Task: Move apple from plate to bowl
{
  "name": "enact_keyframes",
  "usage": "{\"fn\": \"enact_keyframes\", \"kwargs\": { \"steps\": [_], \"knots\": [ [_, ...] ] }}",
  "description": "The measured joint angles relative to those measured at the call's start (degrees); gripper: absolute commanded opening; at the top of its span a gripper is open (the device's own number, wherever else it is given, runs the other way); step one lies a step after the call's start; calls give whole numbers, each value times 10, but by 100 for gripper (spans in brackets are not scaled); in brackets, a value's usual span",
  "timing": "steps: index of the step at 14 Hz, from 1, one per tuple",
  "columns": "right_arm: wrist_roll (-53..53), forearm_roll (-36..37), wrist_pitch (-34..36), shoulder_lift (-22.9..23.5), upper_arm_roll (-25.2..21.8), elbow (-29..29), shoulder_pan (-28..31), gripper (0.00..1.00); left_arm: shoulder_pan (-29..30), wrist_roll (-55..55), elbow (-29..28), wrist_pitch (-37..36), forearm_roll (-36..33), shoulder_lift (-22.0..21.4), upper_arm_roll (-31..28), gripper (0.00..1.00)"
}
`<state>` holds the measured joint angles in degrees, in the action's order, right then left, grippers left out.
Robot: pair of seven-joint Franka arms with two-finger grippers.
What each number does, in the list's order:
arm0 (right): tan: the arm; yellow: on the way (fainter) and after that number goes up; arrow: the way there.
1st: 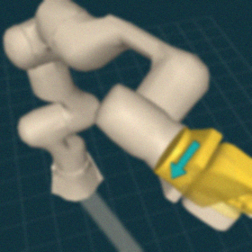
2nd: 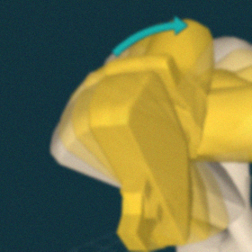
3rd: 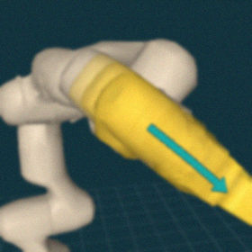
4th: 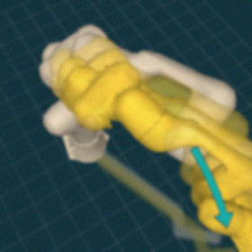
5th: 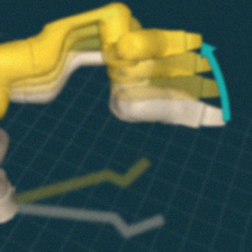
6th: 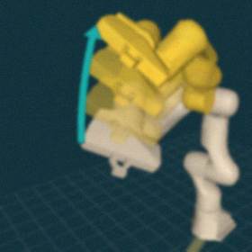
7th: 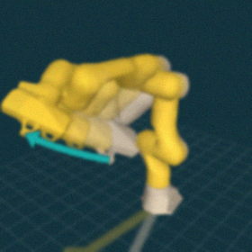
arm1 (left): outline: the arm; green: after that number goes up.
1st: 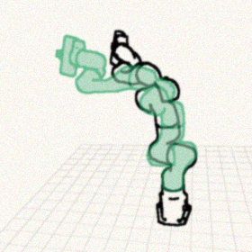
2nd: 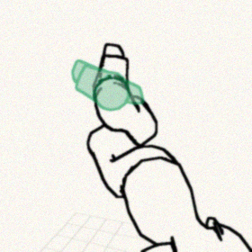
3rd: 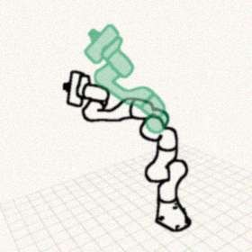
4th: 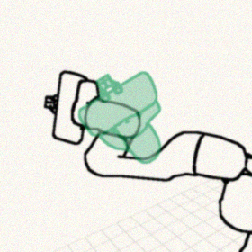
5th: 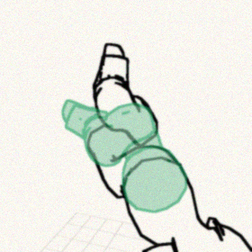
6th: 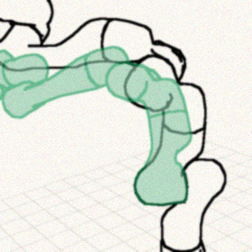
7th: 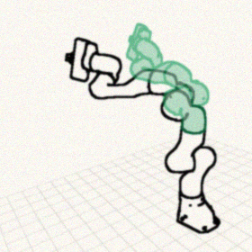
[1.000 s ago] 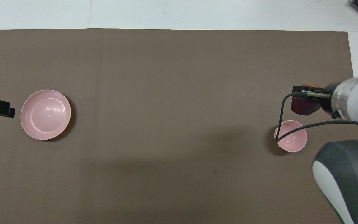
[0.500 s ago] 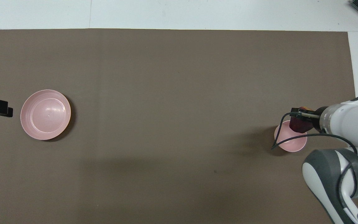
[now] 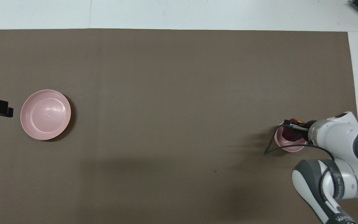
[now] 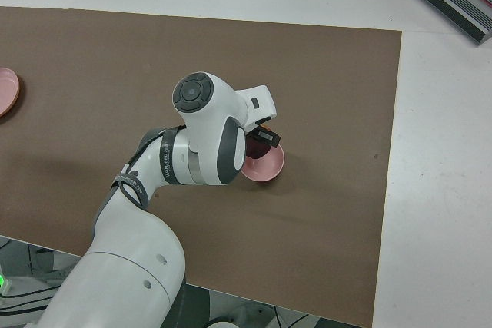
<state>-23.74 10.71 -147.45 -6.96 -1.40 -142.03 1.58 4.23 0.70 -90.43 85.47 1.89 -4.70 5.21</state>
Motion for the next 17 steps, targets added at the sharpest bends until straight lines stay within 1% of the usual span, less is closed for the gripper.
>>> {"fn": "enact_keyframes", "kwargs": {
  "steps": [1,2,5,6,7,10,12,14,17],
  "knots": [
    [0,0,-15,9,0,-6,4,54,0,0,0,0,0,0,0,100],
    [0,0,-22,18,0,-7,7,100,0,0,0,0,0,0,0,100],
    [-17,0,-22,24,3,-3,7,100,0,0,0,0,0,0,0,100],
    [-20,0,-5,22,4,7,7,100,0,0,0,0,0,0,0,100],
    [-20,0,31,20,6,24,6,100,0,0,0,0,0,0,0,100],
    [-11,-5,173,12,18,110,4,100,0,0,0,-1,0,0,0,100],
    [30,-41,264,13,23,178,3,100,0,0,0,-1,0,0,0,100],
    [68,-78,345,22,23,244,5,100,0,-4,0,-1,0,0,0,100],
    [90,-90,445,51,22,342,9,100,0,-14,-1,-1,0,0,-1,100]
  ]
}}
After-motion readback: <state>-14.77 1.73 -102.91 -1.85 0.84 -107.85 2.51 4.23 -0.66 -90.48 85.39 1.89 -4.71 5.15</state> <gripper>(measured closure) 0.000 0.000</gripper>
